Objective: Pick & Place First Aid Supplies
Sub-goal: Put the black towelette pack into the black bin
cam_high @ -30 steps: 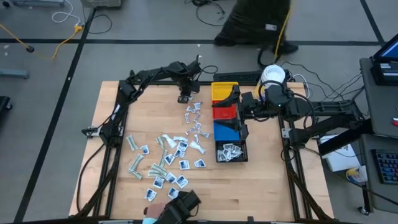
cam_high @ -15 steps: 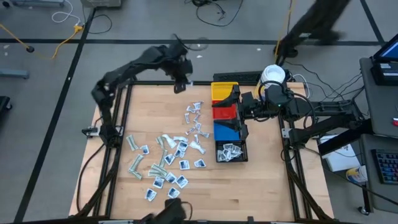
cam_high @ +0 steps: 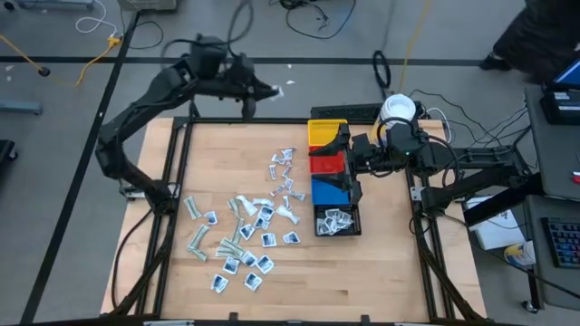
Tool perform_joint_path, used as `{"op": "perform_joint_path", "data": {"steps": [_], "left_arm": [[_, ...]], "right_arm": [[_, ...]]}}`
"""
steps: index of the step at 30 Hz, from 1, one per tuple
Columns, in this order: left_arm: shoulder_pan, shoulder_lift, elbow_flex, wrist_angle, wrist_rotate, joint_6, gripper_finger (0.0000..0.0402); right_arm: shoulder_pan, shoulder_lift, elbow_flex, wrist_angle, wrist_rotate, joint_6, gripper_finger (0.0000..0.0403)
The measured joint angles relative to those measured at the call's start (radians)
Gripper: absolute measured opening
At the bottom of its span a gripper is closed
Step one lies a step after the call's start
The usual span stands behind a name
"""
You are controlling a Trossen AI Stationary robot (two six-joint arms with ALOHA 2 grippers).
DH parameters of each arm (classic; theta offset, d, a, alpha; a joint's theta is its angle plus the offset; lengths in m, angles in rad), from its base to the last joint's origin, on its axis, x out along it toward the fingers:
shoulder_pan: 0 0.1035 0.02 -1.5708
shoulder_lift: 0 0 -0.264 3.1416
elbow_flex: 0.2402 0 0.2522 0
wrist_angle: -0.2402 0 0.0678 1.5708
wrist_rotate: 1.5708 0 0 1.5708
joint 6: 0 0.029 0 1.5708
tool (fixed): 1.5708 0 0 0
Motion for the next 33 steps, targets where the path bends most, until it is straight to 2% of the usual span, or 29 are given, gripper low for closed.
{"op": "perform_joint_path", "data": {"steps": [6, 11, 14, 18, 20, 26, 28, 30, 33], "left_arm": [[-0.066, -0.037, 0.000, 0.128, 0.039, -0.053, 0.0006], [-0.126, -0.040, 0.000, 0.108, 0.000, -0.106, 0.0006], [-0.224, -0.040, 0.000, 0.104, -0.143, -0.123, 0.0006], [-0.382, -0.040, 0.000, 0.122, -0.411, -0.147, 0.0006], [-0.462, -0.036, 0.000, 0.130, -0.559, -0.156, 0.0006], [-0.667, 0.028, 0.000, 0.245, -0.872, -0.174, 0.0006], [-0.711, 0.054, 0.000, 0.284, -0.959, -0.174, 0.0006], [-0.740, 0.073, 0.000, 0.310, -1.015, -0.172, 0.0006], [-0.760, 0.096, 0.000, 0.322, -1.033, -0.173, 0.0006]], "right_arm": [[0.000, 0.000, 0.000, 0.001, 0.003, 0.005, 0.0258], [0.000, 0.000, 0.000, 0.002, 0.085, 0.071, 0.0258], [0.004, 0.000, 0.000, 0.002, 0.171, 0.058, 0.0258], [0.021, 0.000, 0.000, 0.016, 0.355, 0.041, 0.0258], [0.021, 0.000, 0.000, 0.047, 0.387, 0.041, 0.0258], [0.020, 0.011, 0.000, 0.155, 0.383, 0.059, 0.0258], [0.020, 0.013, -0.001, 0.147, 0.342, 0.089, 0.0258], [0.018, 0.018, -0.001, 0.152, 0.295, 0.126, 0.0258], [0.020, 0.024, 0.000, 0.159, 0.285, 0.130, 0.0258]]}}
